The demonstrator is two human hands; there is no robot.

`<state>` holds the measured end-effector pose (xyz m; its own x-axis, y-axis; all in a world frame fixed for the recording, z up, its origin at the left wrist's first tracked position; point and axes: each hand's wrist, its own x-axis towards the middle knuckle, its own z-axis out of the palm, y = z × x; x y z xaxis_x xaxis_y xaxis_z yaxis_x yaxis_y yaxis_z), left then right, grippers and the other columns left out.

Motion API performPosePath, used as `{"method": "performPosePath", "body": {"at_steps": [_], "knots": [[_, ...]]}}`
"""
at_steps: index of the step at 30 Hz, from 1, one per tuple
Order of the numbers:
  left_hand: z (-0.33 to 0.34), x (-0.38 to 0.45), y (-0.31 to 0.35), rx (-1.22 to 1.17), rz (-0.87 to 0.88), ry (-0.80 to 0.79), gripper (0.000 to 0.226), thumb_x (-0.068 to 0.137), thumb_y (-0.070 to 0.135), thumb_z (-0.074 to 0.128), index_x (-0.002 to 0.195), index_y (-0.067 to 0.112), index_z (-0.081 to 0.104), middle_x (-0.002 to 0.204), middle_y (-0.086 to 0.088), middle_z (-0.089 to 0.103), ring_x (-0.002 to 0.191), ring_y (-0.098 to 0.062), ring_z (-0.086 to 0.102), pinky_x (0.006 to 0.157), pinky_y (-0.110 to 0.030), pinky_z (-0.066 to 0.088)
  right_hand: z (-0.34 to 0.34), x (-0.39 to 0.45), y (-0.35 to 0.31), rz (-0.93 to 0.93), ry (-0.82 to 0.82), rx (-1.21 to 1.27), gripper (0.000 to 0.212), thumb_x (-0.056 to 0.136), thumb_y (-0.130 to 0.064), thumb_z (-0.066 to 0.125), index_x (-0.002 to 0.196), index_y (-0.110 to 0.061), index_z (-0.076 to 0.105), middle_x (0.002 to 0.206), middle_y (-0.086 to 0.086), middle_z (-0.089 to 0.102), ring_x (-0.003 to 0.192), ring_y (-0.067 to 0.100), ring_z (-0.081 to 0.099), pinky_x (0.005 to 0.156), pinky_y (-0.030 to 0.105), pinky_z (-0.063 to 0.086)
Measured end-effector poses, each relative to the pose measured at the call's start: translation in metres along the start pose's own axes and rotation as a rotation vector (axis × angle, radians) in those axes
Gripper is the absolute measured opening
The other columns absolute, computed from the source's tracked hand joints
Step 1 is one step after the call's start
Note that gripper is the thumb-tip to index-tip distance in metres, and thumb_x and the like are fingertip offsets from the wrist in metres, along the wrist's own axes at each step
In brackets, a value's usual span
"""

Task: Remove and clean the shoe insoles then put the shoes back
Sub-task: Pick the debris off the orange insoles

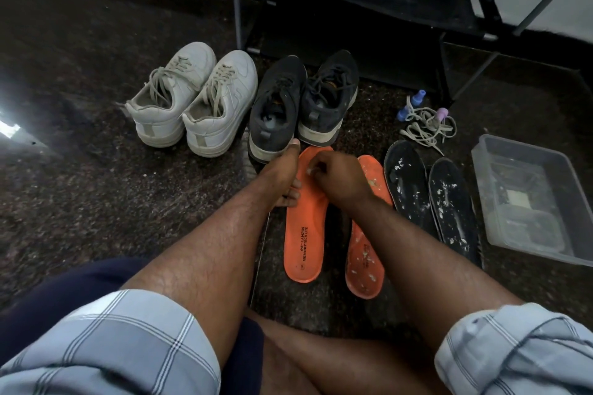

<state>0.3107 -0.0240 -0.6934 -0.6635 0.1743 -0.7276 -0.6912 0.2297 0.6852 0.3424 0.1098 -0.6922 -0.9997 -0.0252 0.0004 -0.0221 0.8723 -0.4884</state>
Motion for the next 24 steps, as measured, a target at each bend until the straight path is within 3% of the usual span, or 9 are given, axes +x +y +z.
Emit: {"method": "performPosePath", "body": {"at_steps": [6,12,16,21,24], "knots": [[-0.001,0.001,0.000,-0.019,-0.001,0.009,0.073,0.091,0.076,0.029,0.132,0.021,0.052,0.090,-0.012,0.063,0.070,-0.026,0.061,0.067,-0.039,0.057,0.006,0.033,0.001,0.078,0.002,-0.106,0.017,0.085,-0.014,0.057,0.095,-0.012,0.070,0.097,0.013,0.072,0.093,0.031,0.065,0.076,0.035,0.048],[0.001,0.005,-0.001,0.010,0.000,0.030,0.082,0.090,0.080,0.024,0.125,0.015,0.060,0.094,-0.014,0.064,0.078,-0.028,0.064,0.076,-0.043,0.060,0.003,0.028,-0.013,-0.095,-0.187,-0.111,0.012,0.079,-0.012,0.065,0.089,-0.008,0.071,0.092,0.012,0.073,0.086,0.029,0.066,0.064,0.025,0.032],[0.003,0.002,-0.001,-0.009,-0.004,0.039,0.079,0.089,0.080,0.025,0.126,0.018,0.058,0.089,-0.013,0.061,0.073,-0.027,0.062,0.078,-0.045,0.060,0.006,0.029,-0.015,-0.033,-0.067,-0.123,0.013,0.085,-0.014,0.061,0.092,-0.010,0.070,0.094,0.012,0.072,0.088,0.029,0.066,0.065,0.026,0.034],[0.003,0.002,0.000,-0.005,-0.024,0.049,0.083,0.088,0.080,0.026,0.122,0.013,0.059,0.093,-0.015,0.064,0.075,-0.029,0.064,0.069,-0.040,0.059,0.011,0.017,-0.020,-0.095,-0.233,-0.168,0.012,0.084,-0.016,0.061,0.087,-0.010,0.072,0.088,0.009,0.073,0.084,0.027,0.067,0.063,0.027,0.036],[0.003,-0.001,0.000,-0.036,-0.009,0.050,0.070,0.091,0.077,0.028,0.115,0.019,0.057,0.084,-0.013,0.057,0.070,-0.026,0.059,0.072,-0.041,0.058,0.000,0.013,-0.010,-0.021,-0.167,-0.149,0.010,0.083,-0.011,0.061,0.085,-0.013,0.071,0.093,0.007,0.072,0.088,0.024,0.066,0.070,0.028,0.043]]}}
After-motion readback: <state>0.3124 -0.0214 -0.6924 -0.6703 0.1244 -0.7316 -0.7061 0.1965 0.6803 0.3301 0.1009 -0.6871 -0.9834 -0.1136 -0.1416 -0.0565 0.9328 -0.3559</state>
